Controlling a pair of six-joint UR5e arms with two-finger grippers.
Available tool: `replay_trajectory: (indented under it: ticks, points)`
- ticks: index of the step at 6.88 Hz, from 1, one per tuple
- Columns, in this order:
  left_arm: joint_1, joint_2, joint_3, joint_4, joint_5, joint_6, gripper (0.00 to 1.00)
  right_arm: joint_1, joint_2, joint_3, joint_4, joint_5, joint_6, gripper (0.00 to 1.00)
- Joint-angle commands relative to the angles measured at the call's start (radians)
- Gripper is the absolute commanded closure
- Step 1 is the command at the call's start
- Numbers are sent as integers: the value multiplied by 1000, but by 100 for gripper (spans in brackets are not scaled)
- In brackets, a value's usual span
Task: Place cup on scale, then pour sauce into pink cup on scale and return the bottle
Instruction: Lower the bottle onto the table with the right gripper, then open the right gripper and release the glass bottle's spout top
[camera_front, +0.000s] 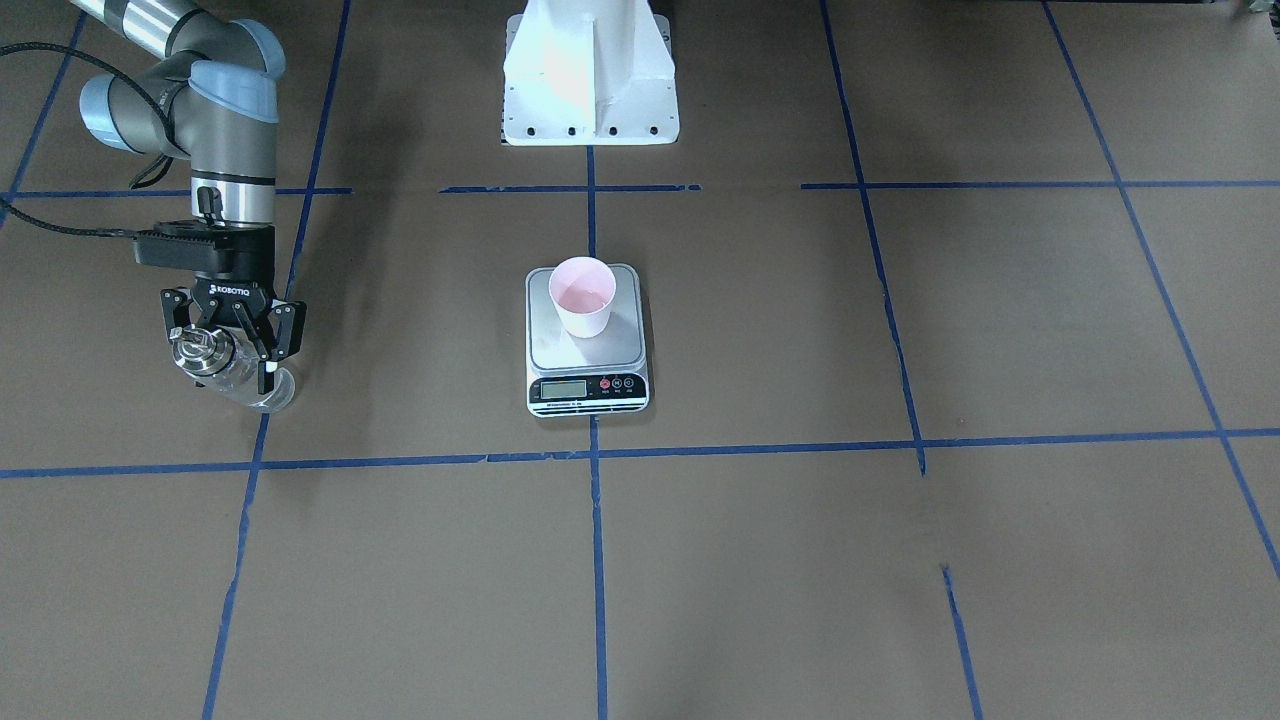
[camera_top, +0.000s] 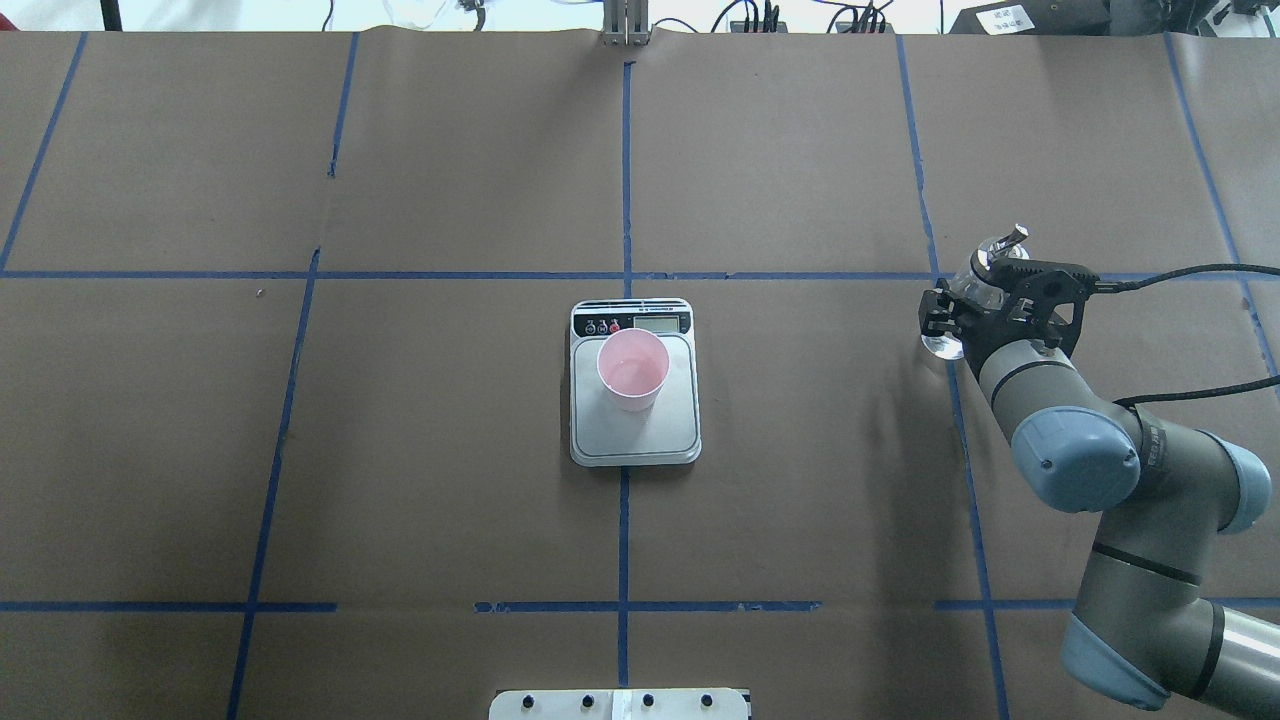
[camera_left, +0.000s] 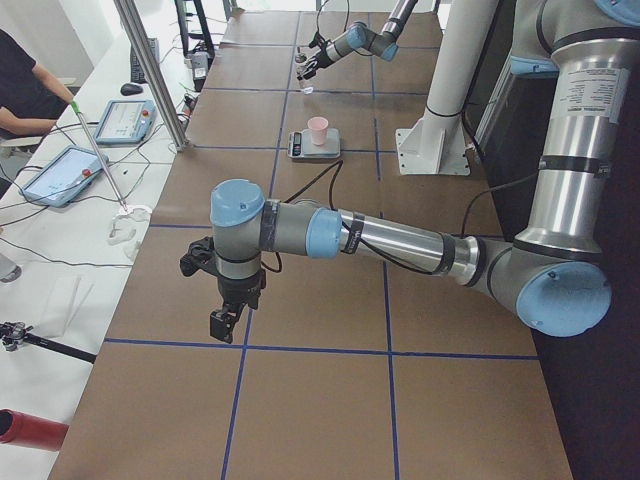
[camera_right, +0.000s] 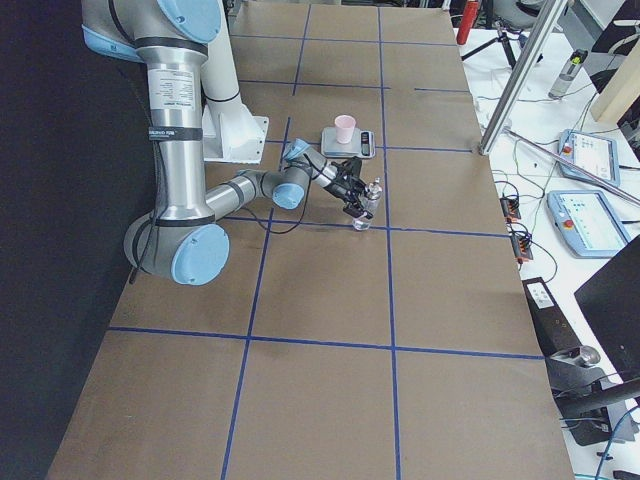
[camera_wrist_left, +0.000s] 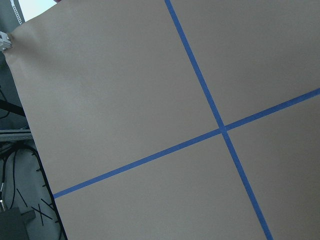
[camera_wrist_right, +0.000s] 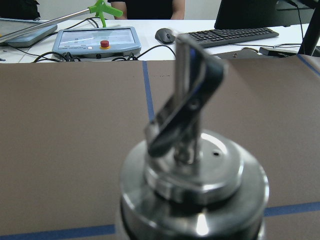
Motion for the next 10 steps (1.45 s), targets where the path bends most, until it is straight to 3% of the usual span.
replay_trajectory:
  ticks: [1, 6, 8, 10]
  points:
    - [-1, 0, 0, 0, 0, 0, 0, -2, -1, -3, 1, 0, -2, 44]
    - [-1, -5, 0, 0, 0, 0, 0, -5, 1, -9, 1, 0, -3, 7]
    - [-1, -5, 0, 0, 0, 0, 0, -3, 1, -2, 1, 4, -8, 1]
    - [-1, -5, 0, 0, 0, 0, 0, -5, -14, 20, 3, 65, -8, 0]
